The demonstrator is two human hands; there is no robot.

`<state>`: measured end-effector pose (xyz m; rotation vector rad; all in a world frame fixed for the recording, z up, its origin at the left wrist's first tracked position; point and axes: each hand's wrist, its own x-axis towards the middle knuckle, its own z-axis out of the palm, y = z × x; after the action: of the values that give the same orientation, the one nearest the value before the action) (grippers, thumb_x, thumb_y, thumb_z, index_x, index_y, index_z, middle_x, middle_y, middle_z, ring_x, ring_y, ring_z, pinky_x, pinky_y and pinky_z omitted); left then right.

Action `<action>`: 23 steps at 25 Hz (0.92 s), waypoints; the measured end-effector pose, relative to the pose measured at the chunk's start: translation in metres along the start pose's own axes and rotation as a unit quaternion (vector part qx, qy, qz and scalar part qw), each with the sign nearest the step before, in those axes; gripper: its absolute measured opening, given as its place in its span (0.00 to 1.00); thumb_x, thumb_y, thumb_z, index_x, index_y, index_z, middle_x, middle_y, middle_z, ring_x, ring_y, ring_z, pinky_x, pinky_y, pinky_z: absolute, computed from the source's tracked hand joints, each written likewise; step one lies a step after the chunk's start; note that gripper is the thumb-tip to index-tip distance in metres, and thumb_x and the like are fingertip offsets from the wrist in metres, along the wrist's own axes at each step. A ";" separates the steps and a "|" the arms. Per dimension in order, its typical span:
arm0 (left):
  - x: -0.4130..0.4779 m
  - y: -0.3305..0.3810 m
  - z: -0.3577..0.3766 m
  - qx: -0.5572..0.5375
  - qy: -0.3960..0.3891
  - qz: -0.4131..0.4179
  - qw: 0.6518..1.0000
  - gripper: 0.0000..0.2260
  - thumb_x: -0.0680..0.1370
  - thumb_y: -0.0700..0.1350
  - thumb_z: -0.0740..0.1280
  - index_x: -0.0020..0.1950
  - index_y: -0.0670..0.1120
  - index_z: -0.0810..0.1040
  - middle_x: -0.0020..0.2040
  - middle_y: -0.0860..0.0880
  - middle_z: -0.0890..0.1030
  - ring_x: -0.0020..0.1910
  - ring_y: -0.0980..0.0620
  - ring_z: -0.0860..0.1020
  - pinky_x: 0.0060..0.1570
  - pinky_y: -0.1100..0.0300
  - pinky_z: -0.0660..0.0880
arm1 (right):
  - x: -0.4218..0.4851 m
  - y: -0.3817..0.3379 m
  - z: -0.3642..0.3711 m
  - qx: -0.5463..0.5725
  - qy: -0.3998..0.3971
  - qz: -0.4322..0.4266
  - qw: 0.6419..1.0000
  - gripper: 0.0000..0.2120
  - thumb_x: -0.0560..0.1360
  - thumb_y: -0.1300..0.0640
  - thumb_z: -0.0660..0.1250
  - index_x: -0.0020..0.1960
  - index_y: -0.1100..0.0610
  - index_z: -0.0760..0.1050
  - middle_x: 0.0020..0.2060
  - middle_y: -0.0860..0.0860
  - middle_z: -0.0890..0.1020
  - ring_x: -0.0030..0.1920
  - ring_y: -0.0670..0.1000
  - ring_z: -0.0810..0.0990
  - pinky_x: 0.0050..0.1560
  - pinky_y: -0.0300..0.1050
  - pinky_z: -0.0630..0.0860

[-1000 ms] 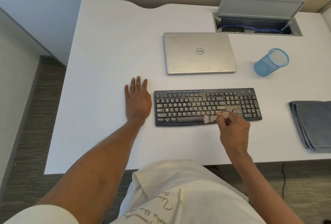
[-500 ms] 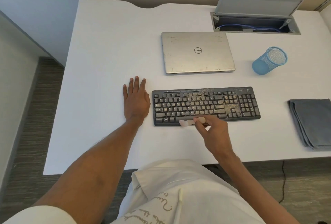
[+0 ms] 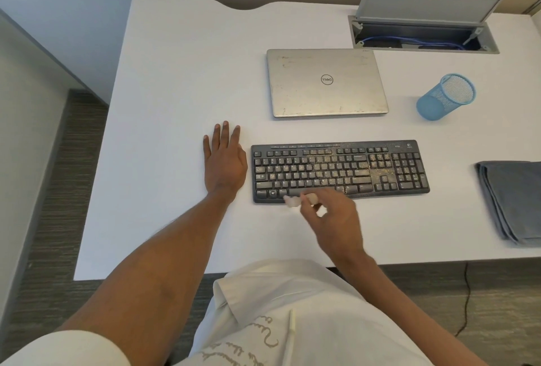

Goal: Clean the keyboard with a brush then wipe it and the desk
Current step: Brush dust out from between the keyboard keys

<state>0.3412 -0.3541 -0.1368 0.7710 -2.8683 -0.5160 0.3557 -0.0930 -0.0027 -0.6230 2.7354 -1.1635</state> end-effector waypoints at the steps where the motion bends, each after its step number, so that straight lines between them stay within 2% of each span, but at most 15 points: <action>1: 0.000 0.000 0.000 0.001 0.002 0.000 1.000 0.25 0.86 0.46 0.51 0.85 0.49 0.62 0.86 0.46 0.58 0.86 0.47 0.51 0.85 0.44 0.45 | 0.001 -0.003 0.011 -0.003 -0.018 -0.015 1.000 0.14 0.78 0.45 0.64 0.48 0.52 0.84 0.39 0.44 0.84 0.39 0.48 0.79 0.44 0.49 0.78; 4: 0.000 -0.001 0.000 -0.002 0.001 0.002 1.000 0.25 0.86 0.46 0.51 0.85 0.49 0.63 0.86 0.46 0.58 0.86 0.47 0.52 0.85 0.44 0.45 | 0.001 -0.001 0.029 -0.029 -0.027 -0.038 0.999 0.06 0.78 0.53 0.69 0.48 0.53 0.84 0.40 0.44 0.84 0.38 0.47 0.78 0.45 0.50 0.78; 7: 0.000 -0.002 0.001 -0.004 0.002 0.001 1.000 0.25 0.86 0.46 0.51 0.84 0.49 0.63 0.86 0.46 0.58 0.86 0.47 0.52 0.85 0.44 0.45 | -0.001 0.016 0.024 -0.044 -0.005 -0.022 0.999 0.04 0.79 0.55 0.71 0.51 0.53 0.85 0.41 0.45 0.84 0.37 0.48 0.79 0.43 0.50 0.78; 10: 0.001 -0.002 0.000 -0.007 -0.001 0.002 1.000 0.25 0.86 0.46 0.52 0.85 0.49 0.63 0.86 0.46 0.58 0.86 0.47 0.51 0.85 0.44 0.45 | -0.004 0.043 0.001 -0.047 0.034 0.034 0.998 0.04 0.80 0.56 0.71 0.49 0.54 0.84 0.39 0.45 0.83 0.37 0.48 0.79 0.40 0.54 0.79; 14: 0.000 -0.001 -0.001 -0.009 -0.001 0.001 1.000 0.25 0.86 0.46 0.52 0.85 0.49 0.62 0.86 0.46 0.58 0.86 0.47 0.51 0.85 0.44 0.44 | -0.006 0.066 -0.031 -0.067 0.092 0.109 0.988 0.04 0.80 0.56 0.70 0.47 0.54 0.82 0.39 0.45 0.82 0.38 0.48 0.79 0.41 0.57 0.79; 17: 0.000 0.000 -0.002 -0.016 0.000 0.003 1.000 0.25 0.86 0.45 0.52 0.84 0.48 0.63 0.86 0.45 0.58 0.86 0.46 0.52 0.85 0.45 0.44 | -0.005 0.055 -0.029 -0.057 0.098 0.064 0.991 0.03 0.80 0.58 0.70 0.49 0.55 0.83 0.40 0.47 0.82 0.39 0.49 0.79 0.42 0.56 0.79; 19: 0.000 -0.001 -0.003 -0.023 -0.001 0.007 1.000 0.24 0.87 0.45 0.52 0.84 0.48 0.63 0.86 0.45 0.58 0.86 0.46 0.52 0.85 0.45 0.44 | -0.002 0.041 -0.018 -0.025 0.071 0.034 0.997 0.03 0.79 0.59 0.71 0.50 0.55 0.83 0.40 0.47 0.83 0.39 0.50 0.79 0.42 0.55 0.78; 23: 0.000 -0.004 -0.003 -0.047 -0.010 0.007 0.999 0.23 0.87 0.44 0.53 0.84 0.47 0.64 0.86 0.45 0.59 0.86 0.46 0.52 0.85 0.44 0.45 | 0.002 0.036 -0.013 0.002 0.046 0.045 0.998 0.03 0.79 0.58 0.71 0.49 0.53 0.83 0.40 0.45 0.83 0.40 0.48 0.80 0.41 0.55 0.79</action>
<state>0.3434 -0.3582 -0.1350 0.7335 -2.8409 -0.6550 0.3384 -0.0624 -0.0191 -0.4505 2.8032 -1.2056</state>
